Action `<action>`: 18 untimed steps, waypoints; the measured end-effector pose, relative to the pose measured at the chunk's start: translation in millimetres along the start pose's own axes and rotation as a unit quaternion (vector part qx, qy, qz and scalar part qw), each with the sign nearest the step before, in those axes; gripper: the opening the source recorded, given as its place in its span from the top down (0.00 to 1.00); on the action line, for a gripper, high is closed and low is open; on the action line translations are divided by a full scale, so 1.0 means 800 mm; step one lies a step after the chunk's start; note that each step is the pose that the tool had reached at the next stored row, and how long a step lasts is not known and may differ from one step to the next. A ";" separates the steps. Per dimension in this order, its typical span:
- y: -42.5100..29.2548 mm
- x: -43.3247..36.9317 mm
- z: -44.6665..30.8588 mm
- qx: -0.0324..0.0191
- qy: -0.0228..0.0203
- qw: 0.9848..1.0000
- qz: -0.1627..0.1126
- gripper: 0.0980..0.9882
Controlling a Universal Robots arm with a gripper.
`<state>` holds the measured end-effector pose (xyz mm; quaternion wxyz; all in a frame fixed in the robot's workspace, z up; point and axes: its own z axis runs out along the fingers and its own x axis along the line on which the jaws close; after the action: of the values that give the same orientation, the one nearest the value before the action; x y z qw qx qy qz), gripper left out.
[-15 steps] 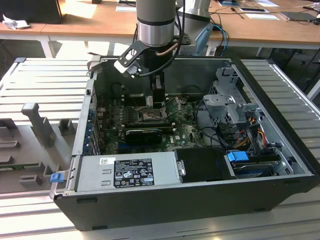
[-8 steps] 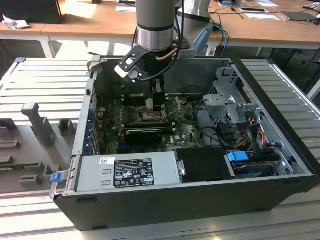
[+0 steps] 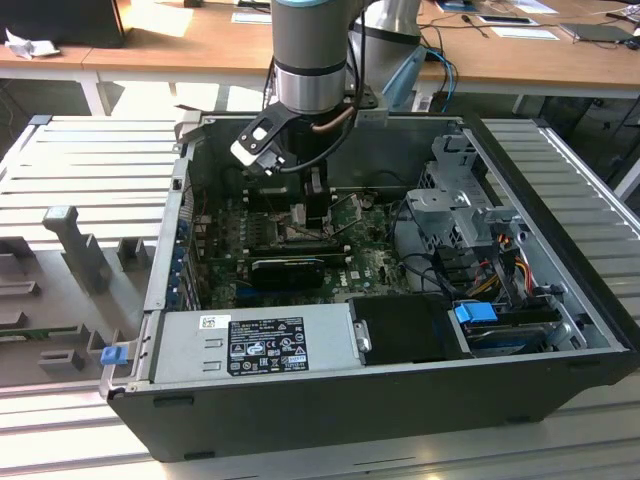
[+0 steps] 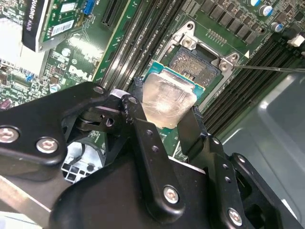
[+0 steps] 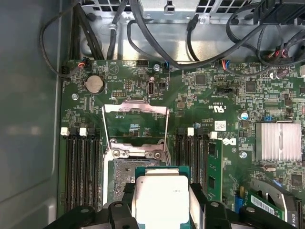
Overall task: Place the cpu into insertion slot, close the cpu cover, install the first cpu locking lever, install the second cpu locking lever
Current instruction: 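Place the cpu into insertion slot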
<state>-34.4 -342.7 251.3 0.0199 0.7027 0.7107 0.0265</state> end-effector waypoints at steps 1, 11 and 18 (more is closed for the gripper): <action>-0.0001 0.001 0.0014 0.000 0.000 1.000 0.000 0.52; -0.0010 0.006 0.0101 0.000 0.000 1.000 0.010 0.52; -0.0060 0.008 0.0198 0.000 0.000 1.000 0.010 0.52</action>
<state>-38.3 -336.0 235.2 0.0198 0.7100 0.7034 0.0264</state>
